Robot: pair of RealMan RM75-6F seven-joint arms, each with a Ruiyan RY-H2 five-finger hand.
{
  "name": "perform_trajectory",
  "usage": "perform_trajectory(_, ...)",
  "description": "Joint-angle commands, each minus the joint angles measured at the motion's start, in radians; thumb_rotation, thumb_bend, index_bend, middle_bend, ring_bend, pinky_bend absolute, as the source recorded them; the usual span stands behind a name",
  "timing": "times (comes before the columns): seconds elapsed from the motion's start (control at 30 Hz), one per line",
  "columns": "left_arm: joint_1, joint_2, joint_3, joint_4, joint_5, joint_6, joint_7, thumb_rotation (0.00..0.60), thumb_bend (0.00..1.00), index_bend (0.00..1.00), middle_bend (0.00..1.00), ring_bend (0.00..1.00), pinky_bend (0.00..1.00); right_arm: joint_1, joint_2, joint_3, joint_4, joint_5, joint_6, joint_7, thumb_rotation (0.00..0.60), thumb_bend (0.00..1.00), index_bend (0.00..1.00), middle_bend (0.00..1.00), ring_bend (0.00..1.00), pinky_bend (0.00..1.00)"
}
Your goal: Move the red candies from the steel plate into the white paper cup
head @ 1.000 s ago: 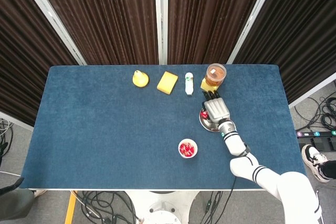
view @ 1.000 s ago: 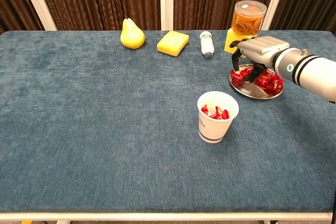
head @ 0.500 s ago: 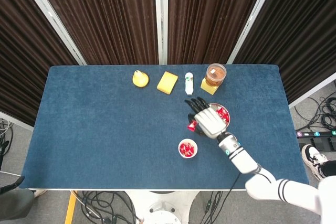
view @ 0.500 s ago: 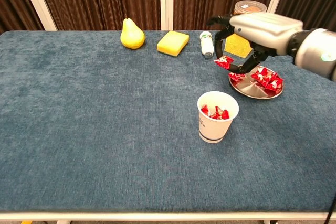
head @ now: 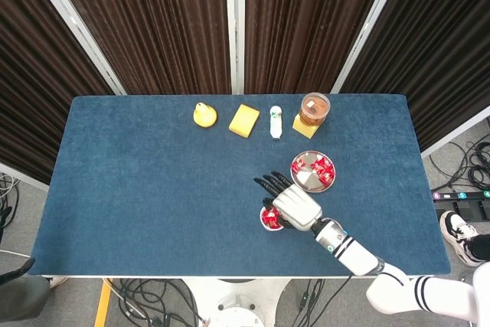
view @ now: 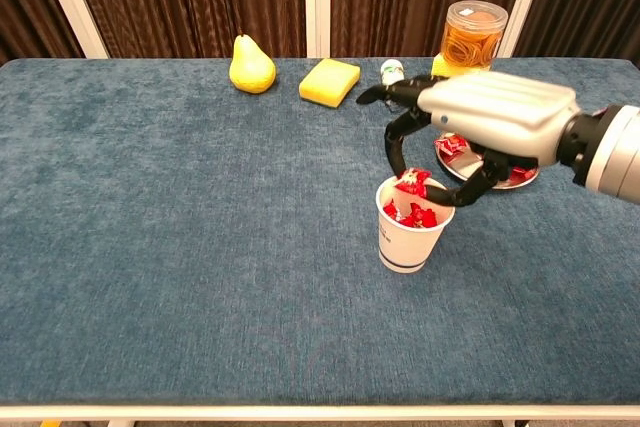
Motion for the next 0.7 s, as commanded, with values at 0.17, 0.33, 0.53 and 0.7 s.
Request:
perform_trajectory(0.17,0.000,-0.001,-0.002,0.005,0.000,0.001,-0.004,0.600,0.16,0.07,0.04,0.08,0.15,-0.004,0.003,-0.004,-0.005,0.010,-0.007,-0.027,0.600,0.33,0.33,0.00,0.00,0.00)
perform_trajectory(0.33,-0.003,-0.002,-0.002,0.005,0.003,-0.002,-0.003,0.600,0.16,0.07,0.04,0.08,0.15,-0.023,0.029,0.042,-0.006,0.040,0.047,-0.003,0.600,0.33,0.32,0.00,0.00,0.00)
perform_trajectory(0.53,-0.004,-0.003,-0.002,0.008,0.006,-0.002,-0.006,0.600,0.16,0.07,0.04,0.08,0.15,-0.005,0.016,0.123,0.139,0.222,-0.032,-0.011,0.600,0.33,0.34,0.00,0.00,0.00)
perform_trajectory(0.7,-0.001,-0.002,-0.001,0.005,0.003,0.000,-0.006,0.600,0.16,0.07,0.04,0.08,0.15,0.039,-0.076,0.152,0.328,0.351,-0.142,-0.034,0.600,0.28,0.35,0.00,0.00,0.00)
